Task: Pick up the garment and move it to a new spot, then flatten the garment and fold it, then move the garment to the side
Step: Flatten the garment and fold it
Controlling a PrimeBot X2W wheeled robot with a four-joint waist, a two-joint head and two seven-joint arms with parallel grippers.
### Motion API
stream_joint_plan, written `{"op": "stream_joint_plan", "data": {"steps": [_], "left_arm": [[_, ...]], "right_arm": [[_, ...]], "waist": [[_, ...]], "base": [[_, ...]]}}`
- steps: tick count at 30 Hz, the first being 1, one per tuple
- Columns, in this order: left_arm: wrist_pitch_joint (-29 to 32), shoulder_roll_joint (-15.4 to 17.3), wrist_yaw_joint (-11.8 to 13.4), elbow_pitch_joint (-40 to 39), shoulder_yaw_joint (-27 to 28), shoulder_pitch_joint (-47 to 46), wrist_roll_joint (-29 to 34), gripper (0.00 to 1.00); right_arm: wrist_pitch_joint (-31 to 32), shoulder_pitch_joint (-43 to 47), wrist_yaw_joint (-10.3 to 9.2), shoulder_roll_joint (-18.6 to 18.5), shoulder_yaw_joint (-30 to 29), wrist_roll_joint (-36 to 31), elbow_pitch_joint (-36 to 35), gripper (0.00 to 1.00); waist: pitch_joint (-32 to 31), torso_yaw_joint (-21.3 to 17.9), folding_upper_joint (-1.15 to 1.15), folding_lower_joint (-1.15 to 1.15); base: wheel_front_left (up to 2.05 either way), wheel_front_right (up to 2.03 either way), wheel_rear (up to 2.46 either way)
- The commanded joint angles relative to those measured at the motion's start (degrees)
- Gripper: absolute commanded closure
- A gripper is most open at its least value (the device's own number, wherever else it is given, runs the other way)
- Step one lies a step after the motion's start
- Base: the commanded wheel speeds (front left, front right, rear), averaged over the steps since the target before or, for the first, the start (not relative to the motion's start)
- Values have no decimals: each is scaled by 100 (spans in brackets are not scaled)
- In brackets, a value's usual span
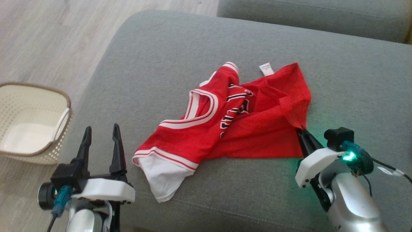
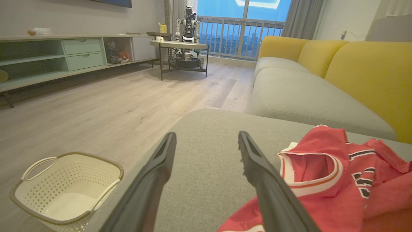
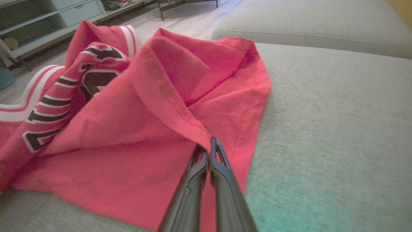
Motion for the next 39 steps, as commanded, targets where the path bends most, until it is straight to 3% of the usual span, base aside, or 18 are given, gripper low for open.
{"op": "stream_joint_plan", "data": {"steps": [1, 8, 17, 22, 34, 39], "left_arm": [[-69, 9, -3, -163, 200, -261, -19, 0], [-69, 9, 60, -115, 147, -114, -56, 0], [-69, 8, 143, -100, 11, 8, -82, 0], [-69, 8, 37, 153, -128, 60, -76, 0], [190, 102, -751, 1457, -864, -59, 35, 0], [338, 96, -783, 1628, -1039, -203, 39, 0]], "right_arm": [[-102, -121, -1, 4, 48, 58, -214, 100], [115, 366, -1, 3, -478, -99, -1005, 100], [1577, 1351, -1, 3, -738, 4, -2662, 100], [1927, 1700, -1, 3, -872, 173, -3323, 100], [1781, 1656, -1, 4, -577, 374, -3389, 100], [1727, 1615, -1, 4, -472, 394, -3261, 100]], "waist": [[-90, -134, 0, 0], [-429, -540, 0, 0], [-576, -918, 0, 0], [-506, -1015, 0, 0], [-382, -1084, 0, 0], [-409, -1176, 0, 0]], "base": [[0, 0, 0], [0, 0, 0], [0, 0, 0], [0, 0, 0], [0, 0, 0], [0, 0, 0]]}}
